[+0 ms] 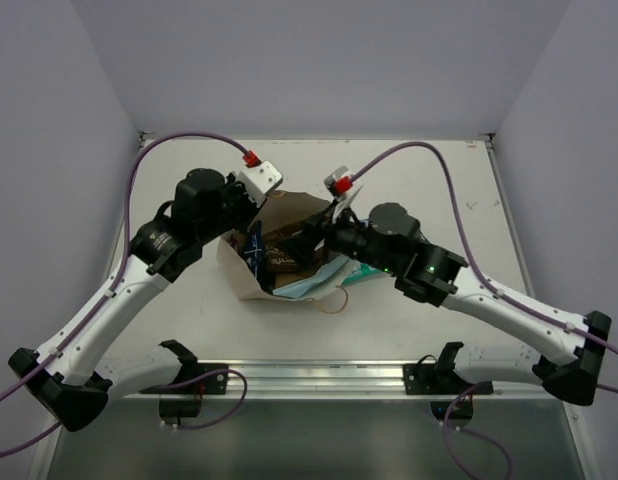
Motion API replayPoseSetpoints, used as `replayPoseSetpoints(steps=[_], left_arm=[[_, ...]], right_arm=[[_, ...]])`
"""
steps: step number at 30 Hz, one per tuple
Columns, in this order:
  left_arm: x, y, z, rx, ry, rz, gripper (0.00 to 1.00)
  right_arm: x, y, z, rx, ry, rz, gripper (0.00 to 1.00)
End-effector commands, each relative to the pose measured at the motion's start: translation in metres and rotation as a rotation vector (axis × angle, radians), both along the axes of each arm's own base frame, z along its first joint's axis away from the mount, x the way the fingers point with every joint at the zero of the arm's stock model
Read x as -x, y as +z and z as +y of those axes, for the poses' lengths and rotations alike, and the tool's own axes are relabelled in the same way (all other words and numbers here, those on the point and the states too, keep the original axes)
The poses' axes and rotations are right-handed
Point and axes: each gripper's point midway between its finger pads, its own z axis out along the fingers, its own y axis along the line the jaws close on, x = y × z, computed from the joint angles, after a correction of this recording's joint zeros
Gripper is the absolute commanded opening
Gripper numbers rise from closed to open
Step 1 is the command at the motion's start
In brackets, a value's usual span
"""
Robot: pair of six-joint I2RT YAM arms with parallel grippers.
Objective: Take the snacks out of the paper bag
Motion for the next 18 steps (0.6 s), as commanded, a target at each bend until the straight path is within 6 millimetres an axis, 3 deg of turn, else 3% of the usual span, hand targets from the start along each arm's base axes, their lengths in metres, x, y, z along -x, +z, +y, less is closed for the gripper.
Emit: replayPoseSetpoints(steps=[1, 10, 18], left_arm=[[0.003, 0.023, 0.004, 0.057, 0.024, -0.052, 0.0], [0.009, 0.026, -0.002, 0.096, 0.0, -0.037, 0.0], [0.011, 0.027, -0.005, 0.121, -0.01, -0.025, 0.0]], right_arm=[[-0.003, -0.005, 0.033, -0.053, -0.008, 0.05, 0.72], [-0.037, -0.076, 0.078, -0.002, -0.108, 0.143, 0.72], [-0.056, -0.116, 0.101, 0.026, -0.155, 0.195, 0.7]])
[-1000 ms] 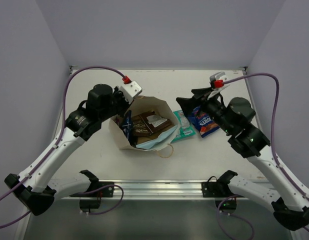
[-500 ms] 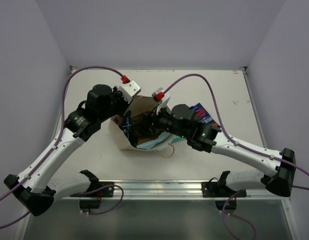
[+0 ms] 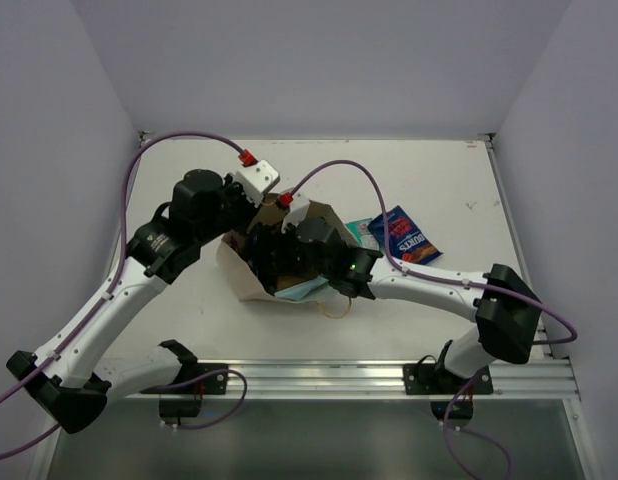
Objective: Take the snacks out of the paper bag
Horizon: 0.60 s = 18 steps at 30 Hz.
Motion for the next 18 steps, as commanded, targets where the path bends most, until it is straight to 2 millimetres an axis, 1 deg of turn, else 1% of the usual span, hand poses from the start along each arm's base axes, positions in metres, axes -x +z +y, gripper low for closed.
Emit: replayPoseSetpoints(steps=[1, 3, 6, 9, 10, 13, 14, 16, 17, 18], left_arm=[[0.006, 0.024, -0.004, 0.075, -0.017, -0.05, 0.0], [0.007, 0.025, -0.004, 0.078, -0.019, -0.051, 0.0], [0.006, 0.023, -0.004, 0.075, -0.019, -0.046, 0.0], [0.006, 0.019, -0.006, 0.075, -0.023, -0.035, 0.0], [0.006, 0.018, -0.006, 0.075, -0.025, -0.033, 0.0], [0.007, 0.018, -0.006, 0.077, -0.026, -0.033, 0.0], [0.008, 0.019, -0.006, 0.079, -0.025, -0.034, 0.0], [0.008, 0.021, -0.005, 0.083, -0.022, -0.042, 0.0], [0.007, 0.02, -0.004, 0.08, -0.019, -0.042, 0.0], [0.007, 0.021, -0.003, 0.08, -0.014, -0.045, 0.0]], right_arm=[[-0.016, 0.026, 0.011, -0.104, -0.068, -0.032, 0.7], [-0.02, 0.017, 0.014, -0.094, -0.079, -0.034, 0.69], [-0.024, 0.013, 0.017, -0.108, -0.089, -0.04, 0.66], [-0.025, 0.01, 0.022, -0.11, -0.08, -0.047, 0.56], [-0.025, 0.011, 0.023, -0.11, -0.076, -0.05, 0.5], [-0.025, 0.007, 0.023, -0.102, -0.074, -0.047, 0.41], [-0.025, 0.007, 0.023, -0.104, -0.074, -0.048, 0.34], [-0.025, 0.006, 0.019, -0.1, -0.081, -0.051, 0.25], [-0.027, 0.007, 0.017, -0.104, -0.085, -0.057, 0.12], [-0.025, 0.01, 0.016, -0.11, -0.08, -0.066, 0.07]])
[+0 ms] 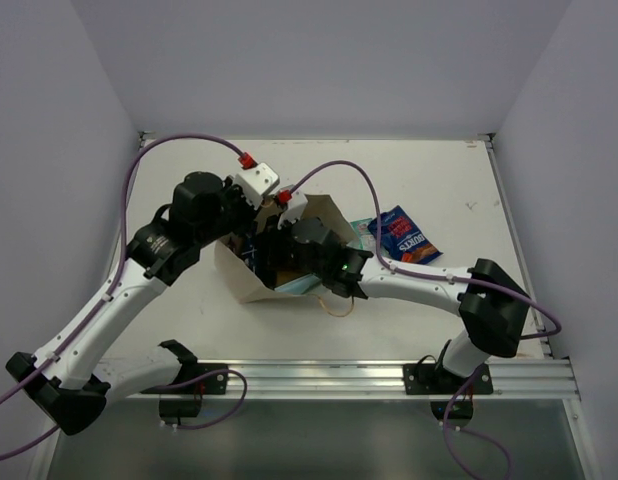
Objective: Take the snacks out of the paper bag
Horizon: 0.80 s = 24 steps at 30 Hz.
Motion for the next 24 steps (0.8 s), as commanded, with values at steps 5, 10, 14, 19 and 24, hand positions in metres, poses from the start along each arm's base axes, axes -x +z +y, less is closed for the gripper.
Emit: replayPoseSetpoints(steps=[5, 10, 14, 19, 24], left_arm=[[0.003, 0.021, 0.0, 0.071, 0.008, -0.064, 0.0], [0.003, 0.016, 0.003, 0.057, 0.016, -0.069, 0.0], [-0.001, 0.012, 0.008, 0.034, 0.046, -0.071, 0.0], [-0.005, 0.01, 0.011, 0.022, 0.066, -0.072, 0.0], [-0.013, 0.006, 0.014, 0.003, 0.102, -0.077, 0.0]], right_arm=[[0.008, 0.051, -0.024, -0.074, 0.002, -0.11, 0.0], [0.02, 0.096, -0.053, -0.105, 0.003, -0.202, 0.0], [0.026, 0.127, -0.078, -0.125, -0.001, -0.244, 0.0], [0.042, 0.179, -0.119, -0.157, 0.017, -0.307, 0.0], [0.052, 0.209, -0.17, -0.141, -0.009, -0.338, 0.0]])
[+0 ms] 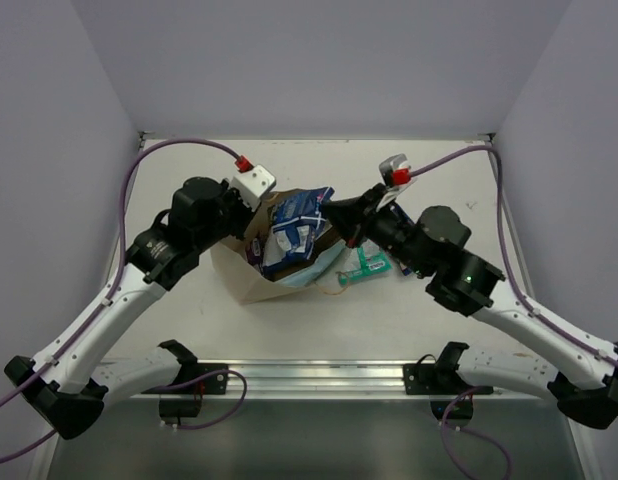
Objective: Take the snacks out of the paper bag
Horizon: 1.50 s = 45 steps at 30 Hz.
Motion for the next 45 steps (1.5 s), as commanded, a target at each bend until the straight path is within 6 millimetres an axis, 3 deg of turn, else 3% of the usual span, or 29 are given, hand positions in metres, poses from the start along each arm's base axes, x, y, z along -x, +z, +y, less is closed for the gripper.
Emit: replayPoseSetpoints(steps=[1, 3, 5, 6, 10, 13, 17, 19, 20, 21, 22, 24, 25, 27, 28, 30, 33, 34, 37, 40, 43, 45], left_arm=[[-0.012, 0.01, 0.003, 0.012, 0.057, -0.052, 0.0], [-0.016, 0.006, 0.003, 0.0, 0.067, -0.045, 0.0], [-0.021, 0.002, 0.005, -0.016, 0.087, -0.039, 0.0], [-0.023, 0.001, 0.005, -0.021, 0.092, -0.039, 0.0], [-0.027, -0.005, 0.009, -0.042, 0.122, -0.033, 0.0], [-0.028, -0.009, 0.013, -0.058, 0.138, -0.034, 0.0], [-0.029, -0.005, 0.021, -0.078, 0.162, -0.058, 0.0], [-0.032, 0.001, 0.025, -0.079, 0.172, -0.075, 0.0], [-0.033, 0.003, 0.025, -0.08, 0.173, -0.08, 0.0], [-0.033, 0.005, 0.025, -0.079, 0.171, -0.084, 0.0], [-0.034, 0.008, 0.025, -0.083, 0.166, -0.089, 0.0], [-0.034, 0.012, 0.025, -0.079, 0.165, -0.098, 0.0], [-0.034, 0.015, 0.025, -0.082, 0.163, -0.105, 0.0], [-0.034, 0.021, 0.026, -0.074, 0.162, -0.124, 0.0], [-0.034, 0.025, 0.025, -0.073, 0.153, -0.135, 0.0], [-0.033, 0.032, 0.025, -0.068, 0.143, -0.159, 0.0], [-0.031, 0.04, 0.023, -0.063, 0.123, -0.182, 0.0], [-0.03, 0.041, 0.021, -0.069, 0.104, -0.187, 0.0], [-0.029, 0.039, 0.018, -0.081, 0.074, -0.184, 0.0], [-0.027, 0.034, 0.016, -0.094, 0.05, -0.175, 0.0], [-0.025, 0.028, 0.01, -0.098, 0.012, -0.171, 0.0], [-0.024, 0.027, 0.008, -0.094, -0.003, -0.177, 0.0]], right_arm=[[0.02, 0.044, -0.044, -0.009, 0.0, -0.067, 0.0], [0.022, 0.068, -0.065, -0.03, -0.028, -0.107, 0.0], [0.023, 0.08, -0.085, -0.026, -0.081, -0.125, 0.0], [0.025, 0.096, -0.096, -0.037, -0.106, -0.159, 0.0], [0.015, 0.112, -0.124, -0.008, -0.228, -0.187, 0.0], [-0.002, 0.115, -0.139, 0.017, -0.316, -0.2, 0.0], [-0.041, 0.101, -0.158, 0.081, -0.43, -0.173, 0.0], [-0.069, 0.084, -0.151, 0.122, -0.418, -0.148, 0.0], [-0.087, 0.077, -0.16, 0.136, -0.458, -0.136, 0.0], [-0.102, 0.059, -0.158, 0.159, -0.452, -0.115, 0.0], [-0.123, 0.053, -0.149, 0.154, -0.434, -0.129, 0.0], [-0.147, 0.034, -0.138, 0.161, -0.394, -0.117, 0.0], [-0.171, 0.015, -0.126, 0.175, -0.366, -0.093, 0.0], [-0.189, 0.002, -0.104, 0.151, -0.291, -0.058, 0.0], [-0.209, -0.01, -0.092, 0.138, -0.263, -0.044, 0.0], [-0.22, -0.016, -0.073, 0.085, -0.198, -0.02, 0.0], [-0.237, -0.04, -0.054, 0.004, -0.117, 0.017, 0.0], [-0.242, -0.039, -0.053, -0.026, -0.113, 0.006, 0.0], [-0.258, -0.084, -0.061, -0.057, -0.118, 0.12, 0.0], [-0.269, -0.139, -0.084, -0.049, -0.197, 0.247, 0.02], [-0.274, -0.188, -0.112, -0.016, -0.277, 0.361, 0.17], [-0.275, -0.204, -0.133, -0.003, -0.324, 0.418, 0.34]])
